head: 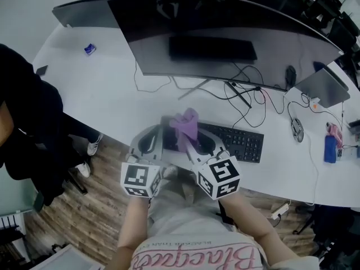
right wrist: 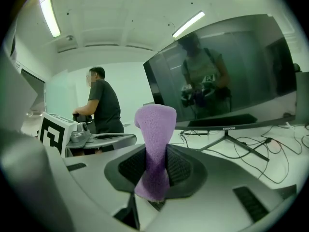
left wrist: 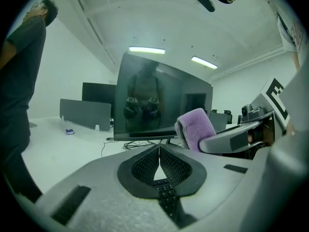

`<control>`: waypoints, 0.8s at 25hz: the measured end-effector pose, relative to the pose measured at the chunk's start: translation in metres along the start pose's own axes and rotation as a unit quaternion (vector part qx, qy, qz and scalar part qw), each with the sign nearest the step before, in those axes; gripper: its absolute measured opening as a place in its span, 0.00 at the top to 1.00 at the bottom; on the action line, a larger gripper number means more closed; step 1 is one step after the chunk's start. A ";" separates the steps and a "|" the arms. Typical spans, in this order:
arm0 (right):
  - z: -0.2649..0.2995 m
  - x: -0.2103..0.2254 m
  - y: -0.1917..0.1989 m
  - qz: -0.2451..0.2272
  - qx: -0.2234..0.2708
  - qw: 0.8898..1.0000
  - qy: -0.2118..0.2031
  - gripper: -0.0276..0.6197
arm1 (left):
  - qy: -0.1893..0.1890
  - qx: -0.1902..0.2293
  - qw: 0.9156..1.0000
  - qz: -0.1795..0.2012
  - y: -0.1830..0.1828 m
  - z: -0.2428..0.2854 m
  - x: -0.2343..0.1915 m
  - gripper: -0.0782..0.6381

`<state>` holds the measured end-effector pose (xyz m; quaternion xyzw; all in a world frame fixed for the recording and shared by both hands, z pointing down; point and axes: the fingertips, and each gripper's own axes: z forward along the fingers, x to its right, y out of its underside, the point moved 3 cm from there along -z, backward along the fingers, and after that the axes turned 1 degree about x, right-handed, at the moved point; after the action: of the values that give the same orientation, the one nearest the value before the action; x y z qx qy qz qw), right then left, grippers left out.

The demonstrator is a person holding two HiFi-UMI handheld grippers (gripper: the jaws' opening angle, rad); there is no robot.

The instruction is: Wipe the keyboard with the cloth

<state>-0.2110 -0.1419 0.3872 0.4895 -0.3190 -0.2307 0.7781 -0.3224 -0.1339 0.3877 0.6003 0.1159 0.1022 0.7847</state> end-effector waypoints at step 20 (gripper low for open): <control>0.131 0.006 0.061 0.063 -0.080 0.993 0.064 0.82 | 0.067 -0.083 0.994 -0.016 0.071 0.042 -0.080 0.88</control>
<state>-0.2988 -0.2011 0.4856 0.4186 -0.2787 -0.1743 0.8466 -0.3874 -0.1784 0.4715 0.5226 0.1687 0.1387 0.8241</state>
